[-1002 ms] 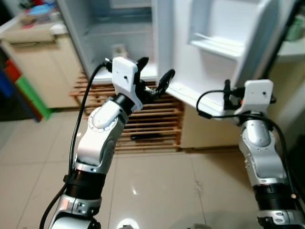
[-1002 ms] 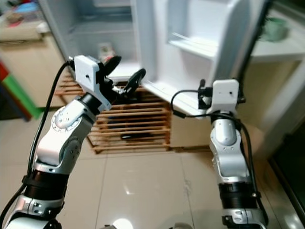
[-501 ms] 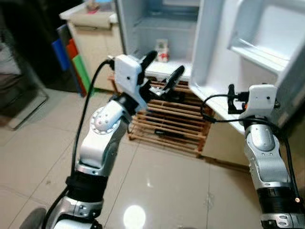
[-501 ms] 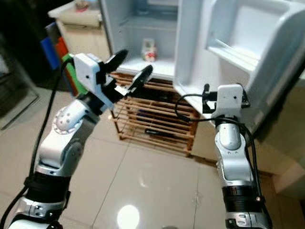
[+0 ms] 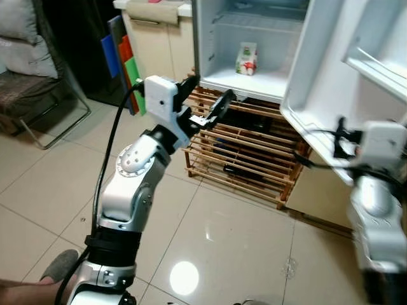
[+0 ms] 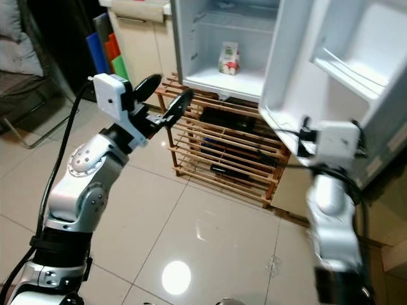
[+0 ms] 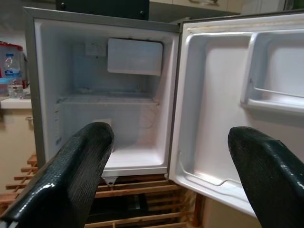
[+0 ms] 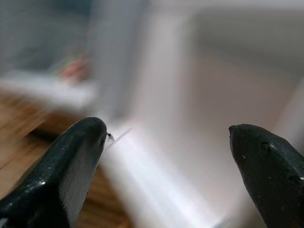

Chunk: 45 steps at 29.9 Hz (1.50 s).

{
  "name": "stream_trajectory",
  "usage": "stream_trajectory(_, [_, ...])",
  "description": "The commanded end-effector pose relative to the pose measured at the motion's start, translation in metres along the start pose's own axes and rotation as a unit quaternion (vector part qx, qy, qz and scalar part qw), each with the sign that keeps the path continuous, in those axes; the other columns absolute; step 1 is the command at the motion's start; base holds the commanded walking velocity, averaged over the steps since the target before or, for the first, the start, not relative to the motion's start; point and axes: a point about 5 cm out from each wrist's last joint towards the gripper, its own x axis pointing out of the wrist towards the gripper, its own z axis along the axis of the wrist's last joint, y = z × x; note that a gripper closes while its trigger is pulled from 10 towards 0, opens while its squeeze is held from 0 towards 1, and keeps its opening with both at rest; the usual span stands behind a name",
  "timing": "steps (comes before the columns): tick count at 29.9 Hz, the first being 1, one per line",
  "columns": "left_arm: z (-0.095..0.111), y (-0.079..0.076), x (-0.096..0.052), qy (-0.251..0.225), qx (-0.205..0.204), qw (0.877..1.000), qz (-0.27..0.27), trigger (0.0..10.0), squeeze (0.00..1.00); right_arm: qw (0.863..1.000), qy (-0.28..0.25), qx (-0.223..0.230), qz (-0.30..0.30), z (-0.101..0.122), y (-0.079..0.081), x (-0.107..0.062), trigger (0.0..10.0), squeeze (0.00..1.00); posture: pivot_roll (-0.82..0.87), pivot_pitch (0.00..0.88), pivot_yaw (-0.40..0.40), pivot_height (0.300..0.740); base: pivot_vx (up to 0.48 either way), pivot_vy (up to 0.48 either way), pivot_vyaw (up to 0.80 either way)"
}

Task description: Restocking fridge

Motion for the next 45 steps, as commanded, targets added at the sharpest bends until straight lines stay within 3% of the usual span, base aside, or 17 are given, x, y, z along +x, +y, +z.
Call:
stream_trajectory(1, [0.0,-0.003,0.002,0.004,-0.006,1.0,-0.008,10.0,0.0,0.988,0.043,0.043,0.143,-0.01,0.04,-0.016,10.0,0.0,-0.22,0.029,0.073,0.74,0.0,0.0,0.0])
stream_trajectory(4, [-0.002,-0.004,0.002,0.007,-0.008,1.0,-0.012,10.0,0.0,0.973,0.094,0.062,0.2,-0.025,0.05,-0.029,10.0,0.0,-0.24,0.03,0.074,0.74,0.0,0.0,0.0])
stream_trajectory(7, [-0.005,-0.008,0.004,0.012,-0.008,1.0,-0.022,10.0,0.0,0.961,0.259,0.021,0.091,-0.078,0.004,-0.032,10.0,0.0,-0.24,0.031,0.076,0.74,0.0,0.0,0.0])
stream_trajectory(14, [-0.008,-0.008,0.005,0.02,-0.026,0.999,-0.031,10.0,0.0,0.935,0.352,-0.044,0.025,-0.109,-0.058,-0.044,10.0,0.0,-0.24,0.036,0.074,0.74,0.0,0.0,0.0])
stream_trajectory(19, [-0.028,-0.006,0.0,0.095,-0.006,0.995,-0.034,10.0,0.0,0.928,0.343,-0.132,-0.061,-0.101,-0.099,-0.033,10.0,0.0,-0.24,0.032,0.072,0.74,0.0,0.0,0.0])
stream_trajectory(20, [-0.042,-0.005,-0.004,0.145,0.005,0.989,-0.039,10.0,0.0,0.927,0.334,-0.148,-0.081,-0.095,-0.107,-0.027,10.0,0.0,-0.24,0.032,0.072,0.74,0.0,0.0,0.0])
stream_trajectory(21, [-0.088,0.001,-0.025,0.306,0.03,0.951,-0.039,10.0,0.0,0.921,0.302,-0.212,-0.123,-0.076,-0.125,-0.011,10.0,0.0,-0.23,0.02,0.072,0.74,0.0,0.0,0.0])
stream_trajectory(22, [-0.088,0.001,-0.025,0.306,0.03,0.951,-0.039,10.0,0.0,0.921,0.302,-0.212,-0.123,-0.076,-0.125,-0.011,10.0,0.0,-0.23,0.02,0.072,0.74,0.0,0.0,0.0])
stream_trajectory(23, [-0.109,0.0,-0.041,0.362,0.005,0.931,-0.051,10.0,0.0,0.909,0.269,-0.281,-0.15,-0.058,-0.139,0.001,10.0,0.0,-0.23,0.02,0.071,0.74,0.0,0.0,0.0])
stream_trajectory(28, [-0.114,0.001,-0.046,0.372,0.02,0.927,-0.054,10.0,0.0,0.91,0.217,-0.286,-0.208,-0.029,-0.162,0.019,10.0,0.0,-0.23,0.005,0.074,0.74,0.0,0.0,0.0])
stream_trajectory(33, [-0.123,0.016,-0.051,0.4,0.058,0.914,-0.039,10.0,0.0,0.964,0.095,-0.138,-0.207,0.011,-0.146,0.047,10.0,0.0,-0.24,0.0,0.084,0.74,0.0,0.0,0.0])
stream_trajectory(39, [-0.135,0.034,-0.062,0.437,0.102,0.893,-0.022,10.0,0.0,0.991,0.026,-0.022,-0.13,0.035,-0.102,0.069,10.0,0.0,-0.26,0.0,0.102,0.74,0.0,0.0,0.0])
stream_trajectory(41, [-0.14,0.037,-0.064,0.447,0.102,0.889,-0.022,10.0,0.0,0.997,-0.001,0.058,-0.05,0.049,-0.059,0.08,10.0,0.0,-0.26,0.0,0.107,0.74,0.0,0.0,0.0])
stream_trajectory(42, [-0.14,0.037,-0.064,0.447,0.102,0.889,-0.022,10.0,0.0,0.997,-0.001,0.058,-0.05,0.049,-0.059,0.08,10.0,0.0,-0.26,0.0,0.107,0.74,0.0,0.0,0.0])
stream_trajectory(43, [-0.149,0.039,-0.073,0.472,0.105,0.875,-0.028,10.0,0.0,0.993,-0.023,0.103,0.058,0.068,-0.009,0.081,10.0,0.0,-0.26,0.0,0.109,0.74,0.0,0.0,0.0])
stream_trajectory(44, [-0.153,0.04,-0.078,0.484,0.107,0.868,-0.033,10.0,0.0,0.987,-0.03,0.119,0.102,0.076,0.01,0.078,10.0,0.0,-0.26,0.0,0.109,0.74,0.0,0.0,0.0])
stream_trajectory(45, [-0.153,0.04,-0.078,0.484,0.107,0.868,-0.033,10.0,0.0,0.987,-0.03,0.119,0.102,0.076,0.01,0.078,10.0,0.0,-0.26,0.0,0.109,0.74,0.0,0.0,0.0])
